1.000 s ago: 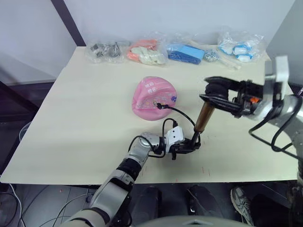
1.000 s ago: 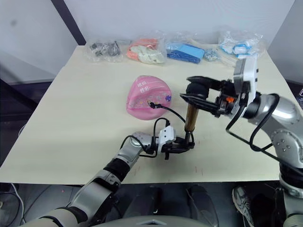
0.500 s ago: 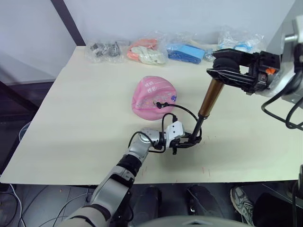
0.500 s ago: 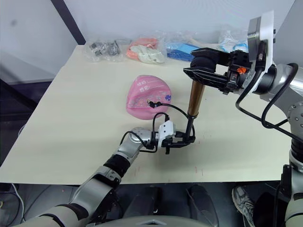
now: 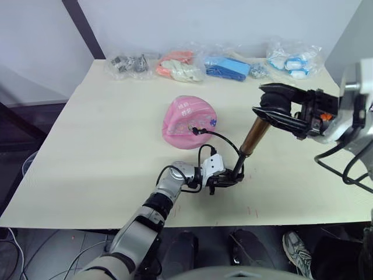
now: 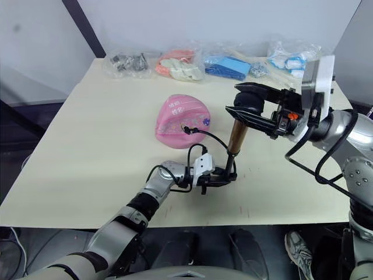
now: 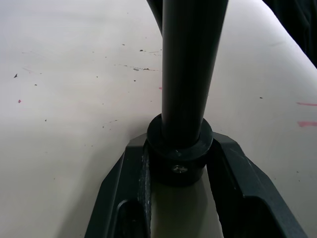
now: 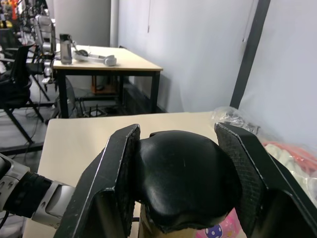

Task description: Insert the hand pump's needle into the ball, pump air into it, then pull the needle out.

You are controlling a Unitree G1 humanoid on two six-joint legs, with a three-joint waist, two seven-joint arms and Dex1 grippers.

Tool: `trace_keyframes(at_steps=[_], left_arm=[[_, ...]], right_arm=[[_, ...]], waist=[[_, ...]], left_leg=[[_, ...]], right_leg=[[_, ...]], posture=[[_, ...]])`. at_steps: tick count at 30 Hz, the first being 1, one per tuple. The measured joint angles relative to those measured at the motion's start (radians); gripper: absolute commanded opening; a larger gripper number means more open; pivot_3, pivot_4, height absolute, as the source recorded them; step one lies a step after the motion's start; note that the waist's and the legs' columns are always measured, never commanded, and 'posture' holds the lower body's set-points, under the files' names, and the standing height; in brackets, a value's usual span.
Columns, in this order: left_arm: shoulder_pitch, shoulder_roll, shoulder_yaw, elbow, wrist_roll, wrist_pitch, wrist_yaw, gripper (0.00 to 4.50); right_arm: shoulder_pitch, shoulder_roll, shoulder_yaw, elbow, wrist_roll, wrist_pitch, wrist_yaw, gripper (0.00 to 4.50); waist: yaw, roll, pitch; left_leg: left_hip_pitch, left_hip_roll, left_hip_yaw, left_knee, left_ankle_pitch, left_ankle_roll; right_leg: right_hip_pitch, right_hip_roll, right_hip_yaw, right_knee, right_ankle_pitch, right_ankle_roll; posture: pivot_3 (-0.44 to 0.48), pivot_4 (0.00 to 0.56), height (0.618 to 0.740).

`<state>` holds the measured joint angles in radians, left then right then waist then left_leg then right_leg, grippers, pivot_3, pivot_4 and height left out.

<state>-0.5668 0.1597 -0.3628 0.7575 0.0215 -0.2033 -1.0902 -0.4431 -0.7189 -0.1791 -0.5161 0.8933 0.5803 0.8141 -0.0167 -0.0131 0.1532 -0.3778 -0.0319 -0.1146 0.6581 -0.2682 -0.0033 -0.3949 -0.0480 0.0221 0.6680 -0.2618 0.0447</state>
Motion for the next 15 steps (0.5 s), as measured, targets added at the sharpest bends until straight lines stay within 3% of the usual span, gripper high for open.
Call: trace_keyframes(at_steps=[15], left_arm=[[0.001,-0.011,-0.002,0.013,0.018,0.001,-0.004,1.11]], right_arm=[[0.134,0.048,0.18,0.041,-0.177,-0.026,-0.013,1.93]], waist=[[0.003,-0.002,-0.007]], left_leg=[[0.0,0.0,-0.001,0.0,-0.001,0.001]], right_leg=[[0.001,0.0,-0.001,-0.003,0.0,0.0]], posture=[[0.0,0.15,0.74]])
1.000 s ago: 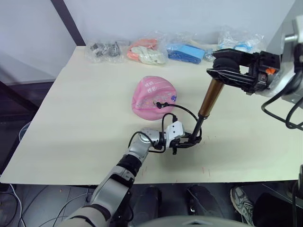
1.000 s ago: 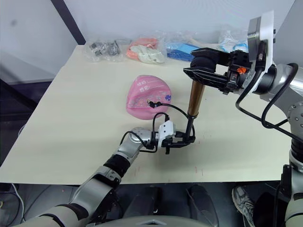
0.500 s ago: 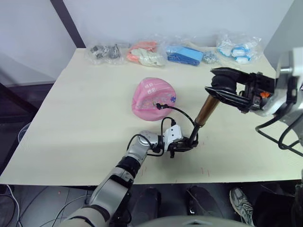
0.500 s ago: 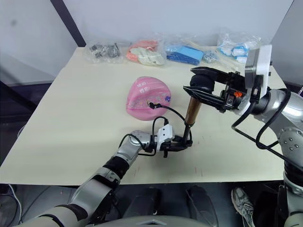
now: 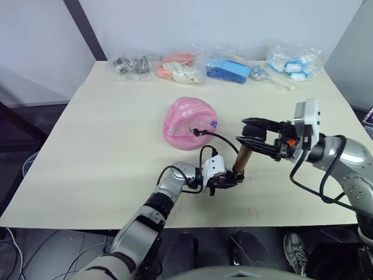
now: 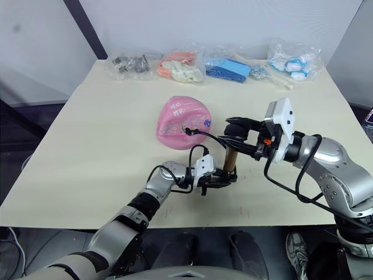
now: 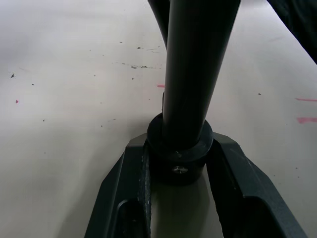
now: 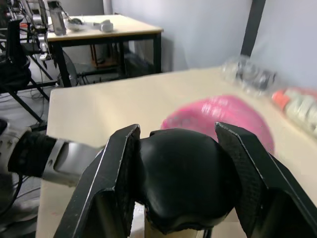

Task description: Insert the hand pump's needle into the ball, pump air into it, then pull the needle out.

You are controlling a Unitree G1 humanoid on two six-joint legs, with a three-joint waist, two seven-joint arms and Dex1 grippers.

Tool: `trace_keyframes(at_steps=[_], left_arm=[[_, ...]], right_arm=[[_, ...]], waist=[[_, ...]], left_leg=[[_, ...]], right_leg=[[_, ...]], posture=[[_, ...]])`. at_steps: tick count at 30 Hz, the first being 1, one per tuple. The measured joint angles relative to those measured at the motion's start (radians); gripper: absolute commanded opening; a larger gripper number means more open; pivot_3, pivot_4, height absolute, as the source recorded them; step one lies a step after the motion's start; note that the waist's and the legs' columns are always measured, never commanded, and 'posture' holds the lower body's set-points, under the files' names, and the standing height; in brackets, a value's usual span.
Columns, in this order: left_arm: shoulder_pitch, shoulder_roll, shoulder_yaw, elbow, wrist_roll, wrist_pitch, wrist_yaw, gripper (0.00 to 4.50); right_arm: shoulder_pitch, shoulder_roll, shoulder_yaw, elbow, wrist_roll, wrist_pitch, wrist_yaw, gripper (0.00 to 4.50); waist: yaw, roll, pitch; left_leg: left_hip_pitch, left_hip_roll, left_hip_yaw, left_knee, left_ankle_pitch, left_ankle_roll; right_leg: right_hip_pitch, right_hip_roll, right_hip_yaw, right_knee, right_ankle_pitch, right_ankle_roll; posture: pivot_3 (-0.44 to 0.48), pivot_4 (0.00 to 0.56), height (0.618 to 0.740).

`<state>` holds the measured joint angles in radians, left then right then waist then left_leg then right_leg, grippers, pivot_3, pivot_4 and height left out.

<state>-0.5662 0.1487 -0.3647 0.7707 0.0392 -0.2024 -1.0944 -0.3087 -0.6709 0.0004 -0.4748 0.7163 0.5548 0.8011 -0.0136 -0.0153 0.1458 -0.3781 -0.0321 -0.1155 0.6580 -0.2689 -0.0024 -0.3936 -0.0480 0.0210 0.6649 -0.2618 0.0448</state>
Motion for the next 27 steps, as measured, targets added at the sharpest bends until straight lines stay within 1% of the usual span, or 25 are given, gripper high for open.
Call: trace_keyframes(at_steps=[9,14,17,21,27], left_arm=[[0.003,-0.017,0.002,0.005,-0.001,-0.002,0.0,1.11],[0.003,-0.022,0.003,0.005,-0.001,-0.005,0.0,1.11],[0.006,-0.025,0.004,0.004,-0.002,-0.008,0.0,1.11],[0.015,-0.037,0.003,0.002,-0.004,-0.011,-0.014,1.11],[0.018,-0.044,0.001,0.005,-0.002,-0.011,-0.017,1.11]], right_arm=[[0.056,0.039,0.083,0.078,-0.123,-0.065,0.017,1.93],[0.063,0.052,0.088,0.082,-0.142,-0.085,0.023,1.93],[0.059,0.053,0.065,0.081,-0.132,-0.074,0.023,1.93],[0.011,-0.002,0.022,0.077,-0.046,0.031,0.04,1.93],[-0.125,-0.103,-0.111,0.027,0.147,0.183,0.044,1.93]], waist=[[0.002,0.001,-0.001],[0.003,0.001,-0.004],[0.003,0.001,-0.004],[0.006,0.002,-0.003],[0.007,0.004,-0.002]], left_leg=[[0.0,-0.001,-0.001,0.0,0.0,0.001],[0.0,-0.001,-0.002,0.0,0.0,0.001],[0.0,-0.001,-0.002,0.0,0.0,0.001],[-0.001,-0.001,-0.003,0.0,0.0,0.001],[-0.002,-0.001,-0.004,0.0,-0.001,0.001]], right_leg=[[0.001,0.0,-0.001,-0.002,0.0,0.0],[0.002,-0.001,-0.002,-0.002,0.0,0.0],[0.002,-0.001,-0.002,-0.002,0.0,0.0],[0.001,-0.001,-0.002,-0.002,0.0,0.0],[0.001,-0.002,-0.004,-0.003,0.0,0.0]], posture=[[0.0,0.15,0.74],[0.0,0.15,0.74],[0.0,0.15,0.74],[0.0,0.15,0.74],[0.0,0.15,0.74]])
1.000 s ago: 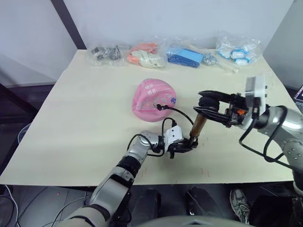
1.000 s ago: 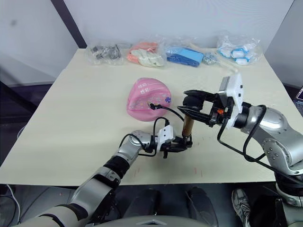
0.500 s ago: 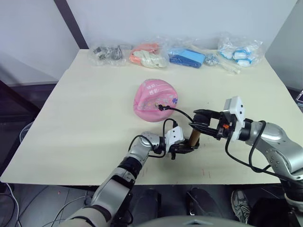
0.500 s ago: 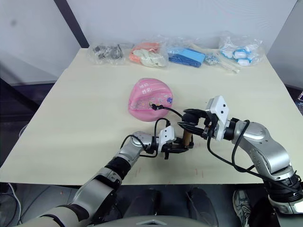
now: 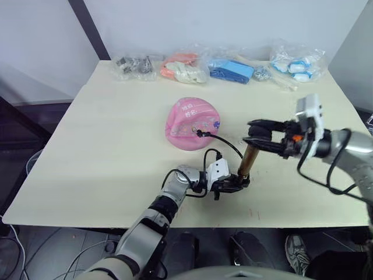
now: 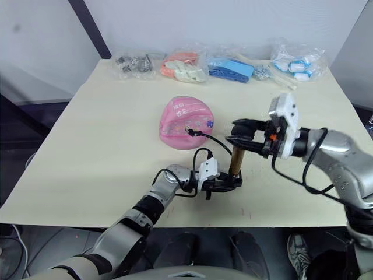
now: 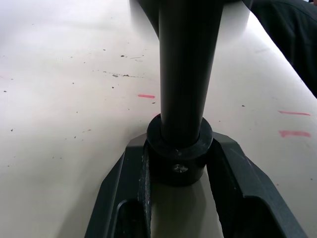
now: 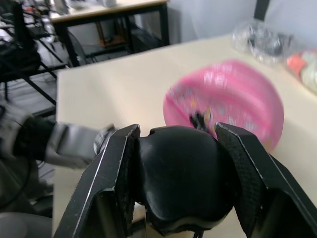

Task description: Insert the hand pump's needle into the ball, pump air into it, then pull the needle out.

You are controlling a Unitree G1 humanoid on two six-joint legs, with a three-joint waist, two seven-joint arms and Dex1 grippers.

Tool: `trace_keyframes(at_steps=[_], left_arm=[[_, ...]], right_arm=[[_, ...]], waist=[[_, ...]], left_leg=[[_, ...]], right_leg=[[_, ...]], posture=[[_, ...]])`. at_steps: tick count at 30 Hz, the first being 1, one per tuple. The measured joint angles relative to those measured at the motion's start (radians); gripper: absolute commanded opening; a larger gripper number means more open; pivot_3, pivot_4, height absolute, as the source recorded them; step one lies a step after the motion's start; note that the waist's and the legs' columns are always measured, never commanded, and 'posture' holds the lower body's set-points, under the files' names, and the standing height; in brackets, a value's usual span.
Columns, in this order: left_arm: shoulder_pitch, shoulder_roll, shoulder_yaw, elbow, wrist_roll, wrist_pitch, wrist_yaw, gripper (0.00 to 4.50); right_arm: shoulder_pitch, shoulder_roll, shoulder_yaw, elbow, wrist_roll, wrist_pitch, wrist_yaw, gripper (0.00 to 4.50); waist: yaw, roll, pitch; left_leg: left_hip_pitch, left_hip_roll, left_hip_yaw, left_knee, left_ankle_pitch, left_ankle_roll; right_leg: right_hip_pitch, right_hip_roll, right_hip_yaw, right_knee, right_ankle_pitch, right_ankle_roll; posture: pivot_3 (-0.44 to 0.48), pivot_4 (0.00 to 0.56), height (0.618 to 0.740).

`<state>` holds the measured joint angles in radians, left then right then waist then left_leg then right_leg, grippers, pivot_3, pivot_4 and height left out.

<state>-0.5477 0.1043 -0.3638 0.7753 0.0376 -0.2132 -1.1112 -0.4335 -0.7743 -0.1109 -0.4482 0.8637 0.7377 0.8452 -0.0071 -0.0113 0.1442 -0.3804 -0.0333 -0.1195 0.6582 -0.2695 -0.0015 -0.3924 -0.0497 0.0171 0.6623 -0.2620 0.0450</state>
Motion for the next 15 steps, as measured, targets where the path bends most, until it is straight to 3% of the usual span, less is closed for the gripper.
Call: trace_keyframes(at_steps=[15], left_arm=[[-0.005,-0.003,-0.002,0.016,0.007,-0.011,-0.003,1.11]], right_arm=[[-0.188,-0.075,-0.08,0.005,0.156,0.09,-0.024,1.93]], waist=[[0.0,0.001,0.0]], left_leg=[[0.0,0.0,0.0,0.0,0.0,0.0]], right_leg=[[0.0,-0.001,0.0,0.0,0.0,0.0]], posture=[[0.0,0.15,0.74]])
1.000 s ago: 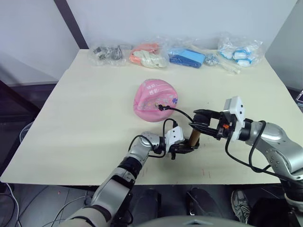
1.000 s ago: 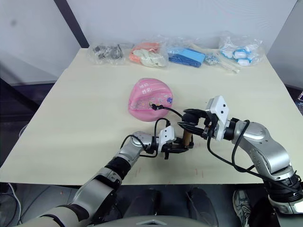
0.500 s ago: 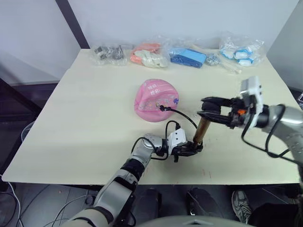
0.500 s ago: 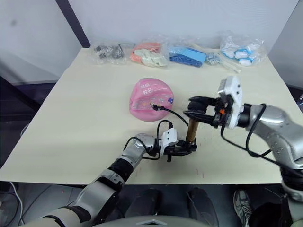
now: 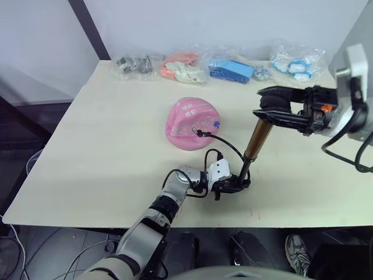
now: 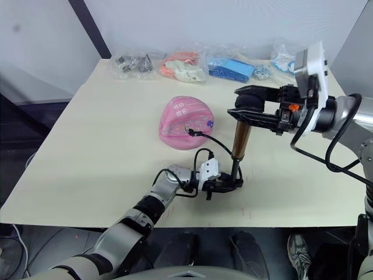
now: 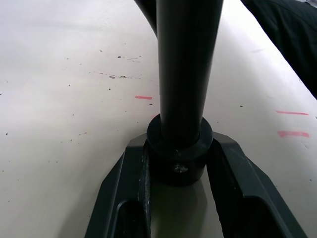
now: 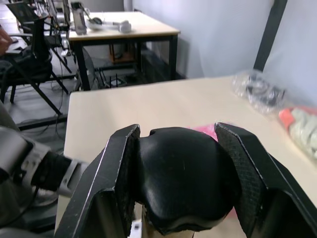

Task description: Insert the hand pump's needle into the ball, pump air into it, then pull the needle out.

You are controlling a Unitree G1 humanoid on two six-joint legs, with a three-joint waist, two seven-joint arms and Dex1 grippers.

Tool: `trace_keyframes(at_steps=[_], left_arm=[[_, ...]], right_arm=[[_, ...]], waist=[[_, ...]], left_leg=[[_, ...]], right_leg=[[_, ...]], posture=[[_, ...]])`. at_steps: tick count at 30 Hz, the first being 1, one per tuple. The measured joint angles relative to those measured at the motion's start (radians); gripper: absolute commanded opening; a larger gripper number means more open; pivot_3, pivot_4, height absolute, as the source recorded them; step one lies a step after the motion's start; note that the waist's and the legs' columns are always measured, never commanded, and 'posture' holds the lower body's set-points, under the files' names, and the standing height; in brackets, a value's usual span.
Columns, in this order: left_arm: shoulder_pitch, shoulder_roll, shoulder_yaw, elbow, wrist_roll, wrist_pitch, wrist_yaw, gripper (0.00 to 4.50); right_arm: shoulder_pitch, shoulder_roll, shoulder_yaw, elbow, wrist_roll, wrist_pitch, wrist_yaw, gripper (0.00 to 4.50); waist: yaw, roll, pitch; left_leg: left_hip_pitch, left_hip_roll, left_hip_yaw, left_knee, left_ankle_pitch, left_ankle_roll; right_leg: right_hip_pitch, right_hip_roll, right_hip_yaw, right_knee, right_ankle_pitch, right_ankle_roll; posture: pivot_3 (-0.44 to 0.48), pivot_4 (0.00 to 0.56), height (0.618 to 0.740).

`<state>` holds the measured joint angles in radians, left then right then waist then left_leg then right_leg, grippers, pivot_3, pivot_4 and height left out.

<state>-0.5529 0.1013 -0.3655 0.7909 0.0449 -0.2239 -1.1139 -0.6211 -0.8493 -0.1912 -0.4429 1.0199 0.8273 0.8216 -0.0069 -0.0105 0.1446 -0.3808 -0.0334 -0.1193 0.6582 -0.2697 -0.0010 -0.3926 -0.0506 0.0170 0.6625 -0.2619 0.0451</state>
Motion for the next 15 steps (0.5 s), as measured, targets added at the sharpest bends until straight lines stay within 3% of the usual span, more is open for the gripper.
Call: trace_keyframes(at_steps=[4,15], left_arm=[[-0.003,-0.001,0.0,0.006,0.001,-0.003,-0.002,1.11],[-0.006,-0.002,0.0,0.016,0.015,-0.011,0.001,1.11]], right_arm=[[0.012,0.002,-0.001,-0.004,0.001,-0.006,-0.002,1.93],[0.274,0.077,0.108,-0.033,-0.216,-0.228,0.058,1.93]], waist=[[0.0,0.0,0.0],[-0.002,-0.001,-0.002]], left_leg=[[0.0,0.0,0.0,0.0,0.0,0.0],[0.004,0.0,0.001,0.0,0.0,0.0]], right_leg=[[0.0,0.0,0.0,0.0,0.0,0.0],[0.004,0.0,0.0,0.0,0.0,0.0]], posture=[[0.0,0.15,0.74],[0.0,0.15,0.74]])
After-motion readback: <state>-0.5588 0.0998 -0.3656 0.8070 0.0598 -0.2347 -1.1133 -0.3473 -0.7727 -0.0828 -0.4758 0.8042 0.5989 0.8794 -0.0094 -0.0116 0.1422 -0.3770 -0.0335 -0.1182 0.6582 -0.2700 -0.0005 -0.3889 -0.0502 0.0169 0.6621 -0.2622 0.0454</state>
